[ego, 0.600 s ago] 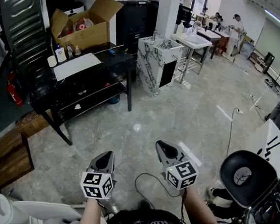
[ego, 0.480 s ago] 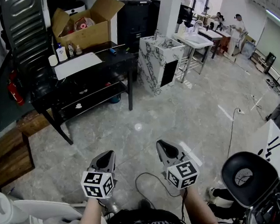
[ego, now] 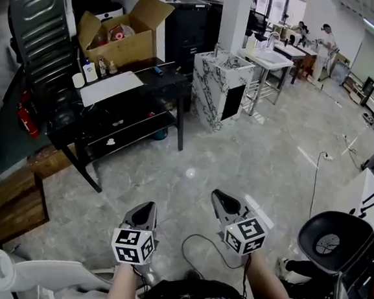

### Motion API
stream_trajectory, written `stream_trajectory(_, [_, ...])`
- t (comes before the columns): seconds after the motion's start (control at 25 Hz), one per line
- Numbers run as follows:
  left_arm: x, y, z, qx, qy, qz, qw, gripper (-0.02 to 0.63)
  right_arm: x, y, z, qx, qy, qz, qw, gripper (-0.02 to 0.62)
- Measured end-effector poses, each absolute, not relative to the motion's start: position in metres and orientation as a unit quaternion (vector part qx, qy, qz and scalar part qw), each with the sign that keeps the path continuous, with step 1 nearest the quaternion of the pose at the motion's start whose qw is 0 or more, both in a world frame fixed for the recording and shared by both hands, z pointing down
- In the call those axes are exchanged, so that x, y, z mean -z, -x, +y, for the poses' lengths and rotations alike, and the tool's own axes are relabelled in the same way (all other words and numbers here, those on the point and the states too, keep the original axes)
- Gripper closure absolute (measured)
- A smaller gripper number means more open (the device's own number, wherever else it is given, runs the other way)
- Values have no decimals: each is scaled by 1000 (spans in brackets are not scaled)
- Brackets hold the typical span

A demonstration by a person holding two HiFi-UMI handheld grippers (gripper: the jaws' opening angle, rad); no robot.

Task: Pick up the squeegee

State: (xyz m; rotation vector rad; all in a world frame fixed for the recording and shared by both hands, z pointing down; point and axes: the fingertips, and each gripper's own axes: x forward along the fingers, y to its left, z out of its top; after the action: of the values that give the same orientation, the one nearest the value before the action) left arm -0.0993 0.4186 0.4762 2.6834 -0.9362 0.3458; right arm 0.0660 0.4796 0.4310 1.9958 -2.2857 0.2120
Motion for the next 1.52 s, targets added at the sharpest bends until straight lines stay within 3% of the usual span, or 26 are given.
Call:
stream_trajectory(0.84, [-502, 63, 363, -123, -905, -381, 143, 586, -467, -128, 413, -103, -625, -773, 28, 540])
stream_trajectory(1.52, [-517, 79, 57, -128, -901, -378, 169, 586, -482, -146, 129, -135, -664, -734, 53, 538])
